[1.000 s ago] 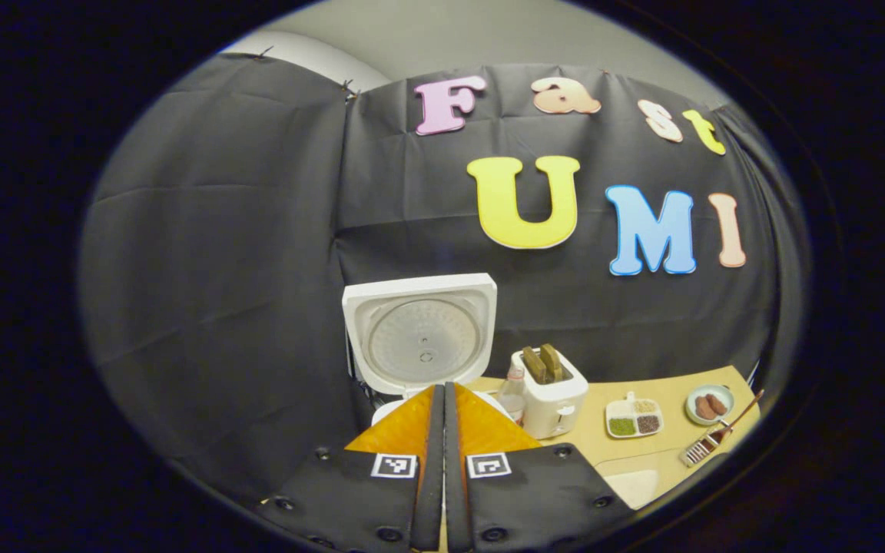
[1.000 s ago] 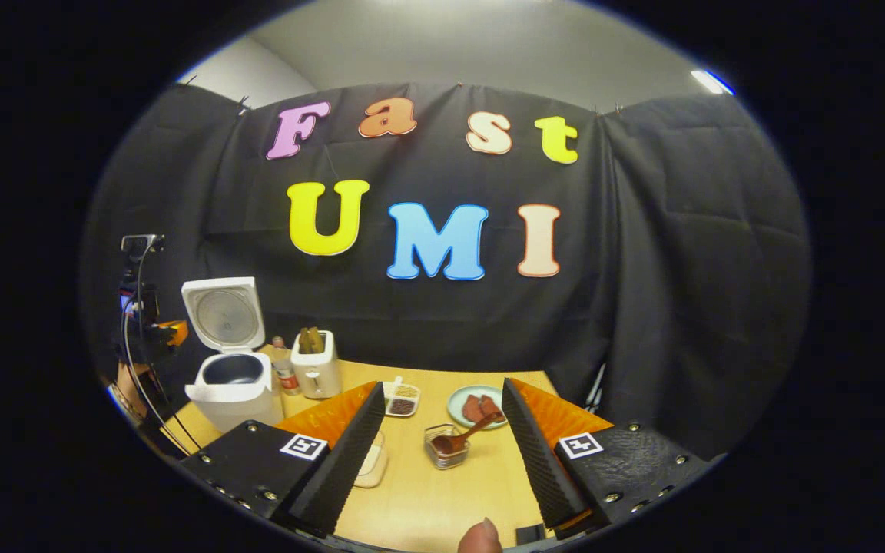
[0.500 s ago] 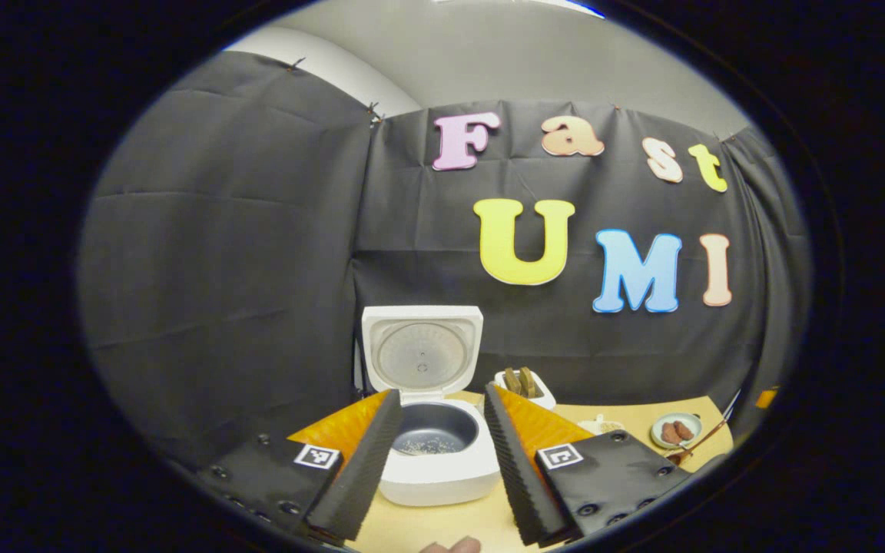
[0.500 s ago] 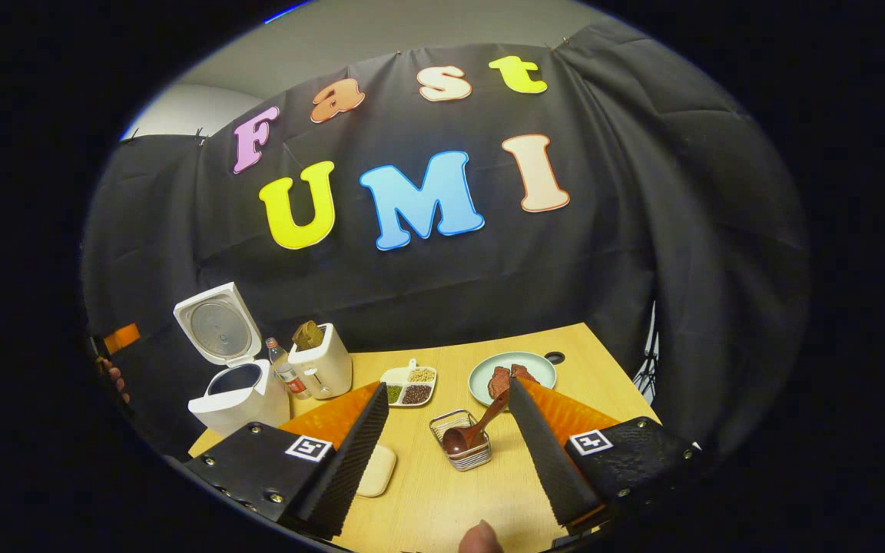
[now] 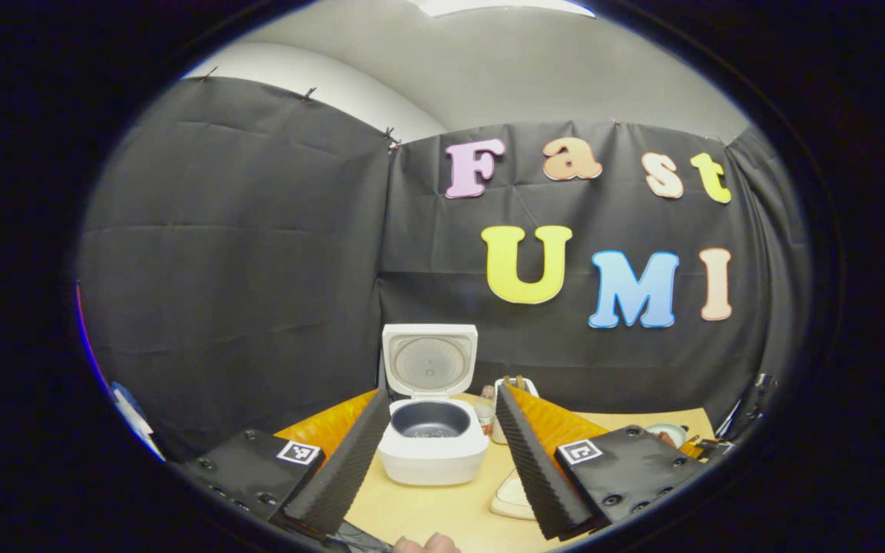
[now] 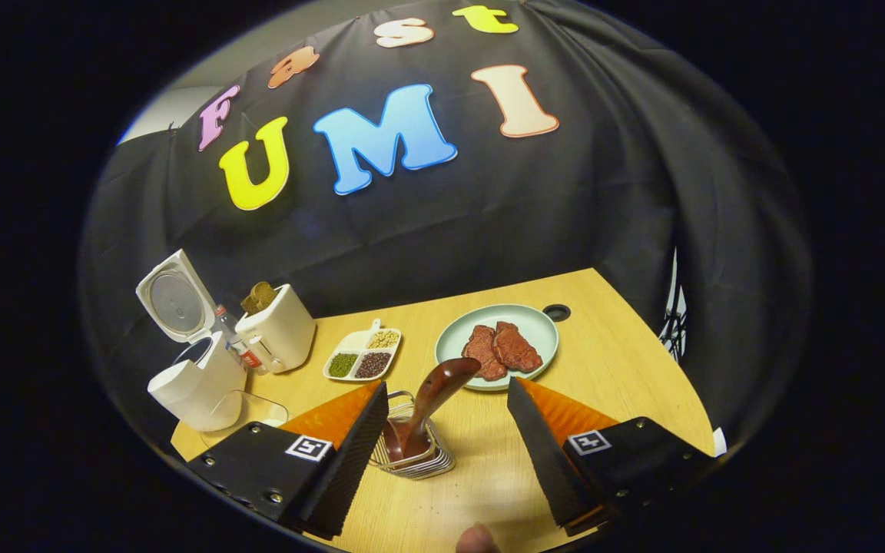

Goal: Close the left gripper, press the button to open the rice cooker; take a wooden spoon from the chopstick holder with the right hand, scoop a spoonful of rice and pour it into the rice cooker, then put the wooden spoon back into the chopstick holder.

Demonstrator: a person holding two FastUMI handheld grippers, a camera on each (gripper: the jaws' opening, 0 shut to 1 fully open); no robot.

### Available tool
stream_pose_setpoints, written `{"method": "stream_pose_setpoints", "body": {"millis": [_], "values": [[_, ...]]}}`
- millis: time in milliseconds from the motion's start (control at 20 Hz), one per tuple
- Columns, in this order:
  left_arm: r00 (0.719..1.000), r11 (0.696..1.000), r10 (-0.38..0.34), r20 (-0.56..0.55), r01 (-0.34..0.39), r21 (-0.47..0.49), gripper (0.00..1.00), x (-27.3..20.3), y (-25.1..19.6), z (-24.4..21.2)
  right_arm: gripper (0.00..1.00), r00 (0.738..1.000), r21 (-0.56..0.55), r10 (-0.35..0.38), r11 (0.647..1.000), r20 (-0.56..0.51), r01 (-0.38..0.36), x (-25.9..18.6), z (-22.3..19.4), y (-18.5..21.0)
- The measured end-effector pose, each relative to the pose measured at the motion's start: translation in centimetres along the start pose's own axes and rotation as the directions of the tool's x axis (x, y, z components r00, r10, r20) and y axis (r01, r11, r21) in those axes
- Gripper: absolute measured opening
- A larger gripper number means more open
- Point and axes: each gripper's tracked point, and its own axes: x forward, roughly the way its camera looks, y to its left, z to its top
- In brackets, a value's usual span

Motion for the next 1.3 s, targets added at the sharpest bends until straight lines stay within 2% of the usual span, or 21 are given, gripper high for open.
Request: {"method": "stream_pose_setpoints", "body": {"millis": [100, 150, 200, 250, 300, 350, 400, 450, 500, 600, 800, 950, 1150, 1300], "values": [[1.0, 1.0, 0.011, -0.017, -0.01, 0.023, 0.94, -1.9, -0.8, 0.0, 0.95, 0.999, 0.015, 0.015, 1.0, -0.03, -0.015, 2.2, -1.1, 0.3], [1.0, 0.999, 0.012, -0.026, -0.011, 0.03, 0.94, -2.8, -1.3, -0.2, 0.87, 0.999, 0.023, 0.023, 0.999, -0.046, -0.022, 3.2, -1.6, 0.6], [0.999, 0.999, 0.02, -0.036, -0.019, 0.034, 0.93, -3.6, -1.6, -0.4, 0.91, 0.997, 0.033, 0.024, 0.999, -0.07, -0.021, 4.0, -2.0, 0.6], [0.999, 0.999, 0.027, -0.045, -0.026, 0.03, 0.94, -4.4, -1.7, -0.6, 0.84, 0.997, 0.054, 0.017, 0.998, -0.081, -0.013, 4.3, -1.9, 0.8], [0.998, 0.999, 0.028, -0.055, -0.027, 0.025, 0.94, -5.1, -1.9, -0.8, 0.7, 0.997, 0.077, 0.009, 0.997, -0.082, -0.002, 4.7, -1.4, 0.9], [0.998, 0.999, 0.031, -0.061, -0.03, 0.027, 0.95, -5.6, -2.0, -1.0, 0.51, 0.996, 0.09, 0.009, 0.996, -0.091, -0.001, 4.8, -1.6, 1.3], [0.997, 0.999, 0.039, -0.065, -0.037, 0.04, 0.96, -5.9, -1.8, -1.1, 0.45, 0.997, 0.091, 0.0, 0.996, -0.082, 0.007, 5.1, -1.2, 1.6], [0.997, 0.998, 0.045, -0.067, -0.042, 0.055, 0.94, -6.2, -1.5, -1.3, 0.27, 0.996, 0.093, 0.026, 0.996, -0.081, -0.018, 4.8, -1.3, 2.6], [0.997, 0.997, 0.047, -0.067, -0.043, 0.063, 0.94, -6.5, -1.3, -1.3, 0.27, 0.996, 0.098, 0.05, 0.994, -0.08, -0.042, 4.8, -1.2, 3.2], [0.997, 0.997, 0.05, -0.059, -0.047, 0.061, 0.94, -7.2, -0.7, -1.3, 0.19, 0.989, 0.111, 0.089, 0.991, -0.119, -0.076, 4.4, -1.2, 4.3], [0.997, 0.999, 0.05, -0.054, -0.05, -0.006, 0.94, -7.5, 1.7, -1.6, 0.19, 0.991, 0.092, 0.078, 0.993, -0.11, -0.068, 3.1, 1.2, 5.0], [0.999, 0.997, 0.04, -0.026, -0.041, -0.057, 0.94, -7.8, 4.7, -1.3, 0.18, 0.993, 0.018, 0.085, 0.996, -0.084, -0.083, 1.0, 3.4, 7.2], [1.0, 0.995, -0.003, 0.019, 0.005, -0.097, 0.99, -8.1, 9.3, -0.5, 0.19, 0.991, -0.013, 0.133, 0.991, -0.034, -0.134, -3.7, 6.8, 13.2], [0.997, 0.993, -0.044, 0.062, 0.05, -0.105, 0.94, -8.5, 12.9, -0.1, 0.19, 0.984, -0.015, 0.177, 0.984, -0.007, -0.177, -5.9, 7.4, 18.8]]}}
